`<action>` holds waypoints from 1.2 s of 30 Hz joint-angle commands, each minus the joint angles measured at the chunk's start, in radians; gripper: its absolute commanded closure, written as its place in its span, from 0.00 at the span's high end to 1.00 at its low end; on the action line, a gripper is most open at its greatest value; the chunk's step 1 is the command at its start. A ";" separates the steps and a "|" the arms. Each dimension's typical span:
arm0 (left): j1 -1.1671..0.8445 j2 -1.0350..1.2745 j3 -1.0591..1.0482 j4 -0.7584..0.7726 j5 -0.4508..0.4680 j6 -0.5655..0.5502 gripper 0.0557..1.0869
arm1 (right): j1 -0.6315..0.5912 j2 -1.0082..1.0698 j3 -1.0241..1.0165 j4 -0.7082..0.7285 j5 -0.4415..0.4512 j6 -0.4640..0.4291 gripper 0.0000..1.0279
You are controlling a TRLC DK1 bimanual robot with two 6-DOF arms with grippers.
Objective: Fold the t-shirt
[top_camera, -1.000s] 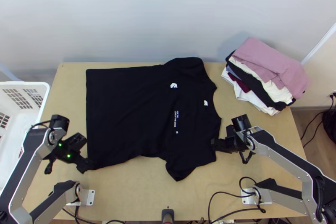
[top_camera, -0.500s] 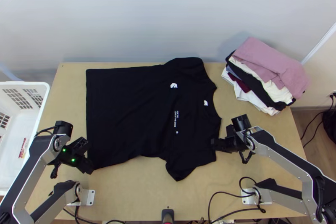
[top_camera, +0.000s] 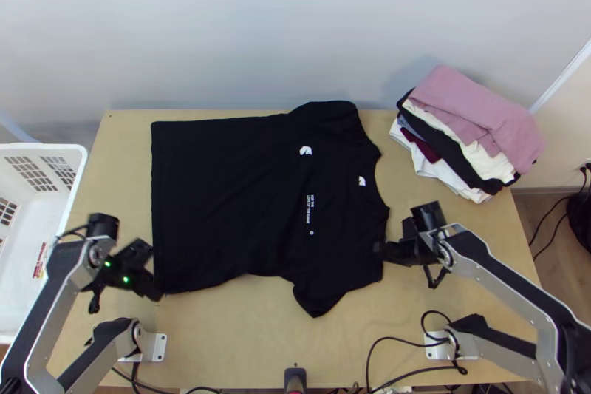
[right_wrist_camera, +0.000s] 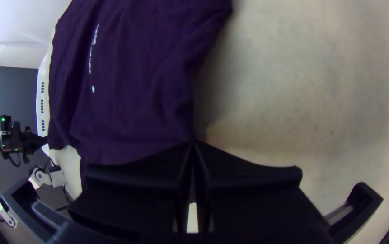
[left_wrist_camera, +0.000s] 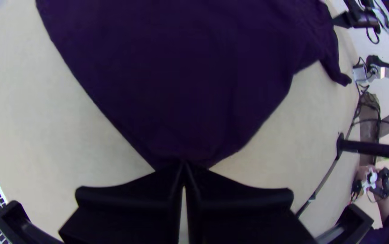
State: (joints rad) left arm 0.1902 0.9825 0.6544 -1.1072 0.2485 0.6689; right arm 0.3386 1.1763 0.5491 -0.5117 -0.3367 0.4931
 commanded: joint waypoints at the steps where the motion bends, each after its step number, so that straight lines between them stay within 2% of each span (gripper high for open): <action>1: 0.038 0.004 0.111 0.060 0.026 -0.065 0.04 | -0.009 -0.119 0.045 0.007 0.057 0.001 0.03; 6: 0.029 0.005 0.186 0.158 0.025 -0.216 0.04 | 0.016 -0.221 0.124 0.012 0.162 -0.039 0.03; 8: 0.018 0.002 0.203 0.198 0.025 -0.264 0.04 | 0.025 -0.244 0.149 0.006 0.176 -0.039 0.03; 11: 0.023 0.001 0.217 0.254 0.025 -0.311 0.04 | 0.033 -0.250 0.175 0.006 0.254 -0.068 0.03; 19: 0.095 0.008 0.300 0.353 0.025 -0.431 0.04 | 0.025 -0.259 0.302 -0.007 0.286 -0.083 0.03; 22: 0.117 0.038 0.396 0.359 0.025 -0.493 0.04 | 0.025 -0.241 0.390 0.006 0.314 -0.128 0.03; 30: 0.129 0.102 0.708 0.383 -0.002 -0.647 0.04 | 0.033 -0.145 0.615 0.118 0.369 -0.294 0.03; 33: 0.123 0.130 0.835 0.394 -0.034 -0.712 0.04 | 0.034 -0.110 0.684 0.206 0.378 -0.344 0.03; 36: 0.114 0.160 0.944 0.437 -0.109 -0.766 0.04 | 0.034 -0.072 0.746 0.322 0.386 -0.376 0.03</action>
State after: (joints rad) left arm 0.3069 1.1194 1.4971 -0.7071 0.1925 -0.0265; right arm 0.3668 1.0817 1.2179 -0.2756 0.0196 0.1688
